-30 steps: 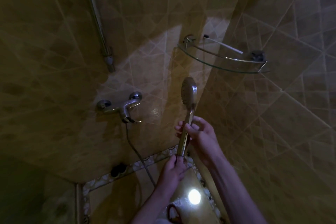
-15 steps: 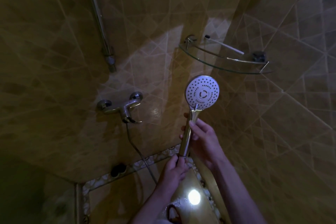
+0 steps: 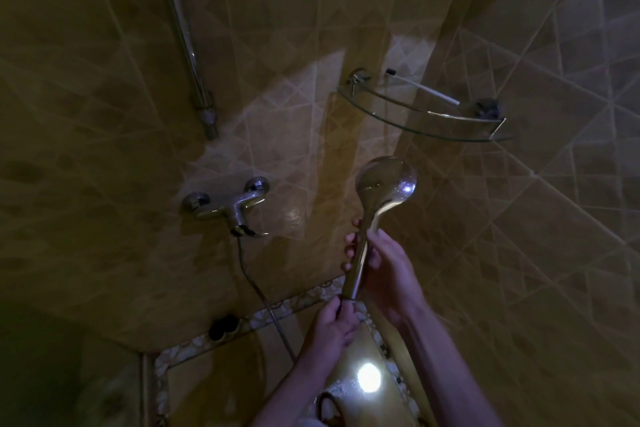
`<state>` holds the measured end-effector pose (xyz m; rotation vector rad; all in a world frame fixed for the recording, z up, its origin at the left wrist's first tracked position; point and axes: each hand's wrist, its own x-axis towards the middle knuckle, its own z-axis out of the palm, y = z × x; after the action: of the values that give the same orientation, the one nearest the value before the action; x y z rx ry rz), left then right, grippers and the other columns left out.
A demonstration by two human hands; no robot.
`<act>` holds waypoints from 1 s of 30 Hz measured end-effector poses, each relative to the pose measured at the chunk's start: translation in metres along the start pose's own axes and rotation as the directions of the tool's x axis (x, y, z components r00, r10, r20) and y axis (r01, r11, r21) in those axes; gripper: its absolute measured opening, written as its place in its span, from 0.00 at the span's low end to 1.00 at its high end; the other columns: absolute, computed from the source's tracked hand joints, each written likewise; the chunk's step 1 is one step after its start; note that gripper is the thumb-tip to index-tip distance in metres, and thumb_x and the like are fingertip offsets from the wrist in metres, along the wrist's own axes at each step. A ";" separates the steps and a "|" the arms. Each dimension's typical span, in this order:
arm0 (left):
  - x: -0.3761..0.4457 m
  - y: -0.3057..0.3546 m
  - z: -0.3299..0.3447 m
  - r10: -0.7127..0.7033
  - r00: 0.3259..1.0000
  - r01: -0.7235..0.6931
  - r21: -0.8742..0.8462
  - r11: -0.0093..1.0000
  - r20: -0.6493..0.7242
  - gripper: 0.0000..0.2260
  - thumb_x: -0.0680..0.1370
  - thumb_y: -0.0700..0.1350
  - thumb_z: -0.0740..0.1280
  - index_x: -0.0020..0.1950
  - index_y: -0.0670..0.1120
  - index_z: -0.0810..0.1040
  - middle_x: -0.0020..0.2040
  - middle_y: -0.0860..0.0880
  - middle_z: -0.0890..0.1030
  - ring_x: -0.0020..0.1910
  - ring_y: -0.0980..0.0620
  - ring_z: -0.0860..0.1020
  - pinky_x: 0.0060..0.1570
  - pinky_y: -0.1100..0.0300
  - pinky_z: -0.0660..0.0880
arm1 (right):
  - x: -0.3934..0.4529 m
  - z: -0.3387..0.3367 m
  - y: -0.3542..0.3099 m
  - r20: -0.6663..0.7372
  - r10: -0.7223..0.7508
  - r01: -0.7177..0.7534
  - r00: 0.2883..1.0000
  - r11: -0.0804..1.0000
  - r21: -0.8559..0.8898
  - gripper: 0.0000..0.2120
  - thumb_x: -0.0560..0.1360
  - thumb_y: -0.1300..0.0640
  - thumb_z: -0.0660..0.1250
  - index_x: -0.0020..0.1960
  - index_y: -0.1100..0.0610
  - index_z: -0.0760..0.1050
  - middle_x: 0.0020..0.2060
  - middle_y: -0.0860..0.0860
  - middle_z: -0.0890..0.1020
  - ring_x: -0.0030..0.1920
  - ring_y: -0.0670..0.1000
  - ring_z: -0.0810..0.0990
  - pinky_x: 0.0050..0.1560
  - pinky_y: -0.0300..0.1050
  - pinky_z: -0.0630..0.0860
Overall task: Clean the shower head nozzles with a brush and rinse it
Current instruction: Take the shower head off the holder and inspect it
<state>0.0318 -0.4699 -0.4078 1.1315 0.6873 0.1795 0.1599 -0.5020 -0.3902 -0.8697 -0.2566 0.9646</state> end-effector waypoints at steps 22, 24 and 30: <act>-0.005 0.001 0.004 -0.004 0.999 0.005 -0.024 1.000 0.046 0.05 0.80 0.39 0.58 0.46 0.46 0.72 0.31 0.52 0.66 0.23 0.61 0.60 0.24 0.69 0.55 | -0.007 0.004 0.000 -0.125 -0.156 0.126 0.980 0.968 -0.216 0.15 0.70 0.53 0.75 0.53 0.58 0.78 0.36 0.52 0.76 0.36 0.50 0.76 0.36 0.42 0.74; -0.006 0.002 0.005 -0.006 0.998 0.009 -0.067 0.998 0.057 0.05 0.81 0.39 0.57 0.46 0.45 0.70 0.30 0.51 0.66 0.21 0.62 0.60 0.22 0.71 0.54 | -0.008 0.001 -0.004 -0.092 -0.131 0.111 0.987 0.973 -0.203 0.10 0.72 0.56 0.73 0.50 0.60 0.78 0.39 0.56 0.78 0.43 0.55 0.82 0.39 0.42 0.77; -0.008 0.002 0.002 0.005 0.999 -0.002 -0.080 0.997 0.041 0.04 0.81 0.40 0.57 0.48 0.43 0.68 0.30 0.52 0.66 0.20 0.62 0.58 0.22 0.69 0.53 | -0.006 0.002 0.004 -0.004 -0.105 0.105 0.994 0.990 -0.095 0.08 0.78 0.56 0.64 0.54 0.59 0.71 0.46 0.59 0.80 0.57 0.70 0.78 0.43 0.50 0.80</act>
<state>0.0276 -0.4744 -0.4024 1.0575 0.6360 0.1844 0.1533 -0.5052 -0.3908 -0.9379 -0.3400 0.8558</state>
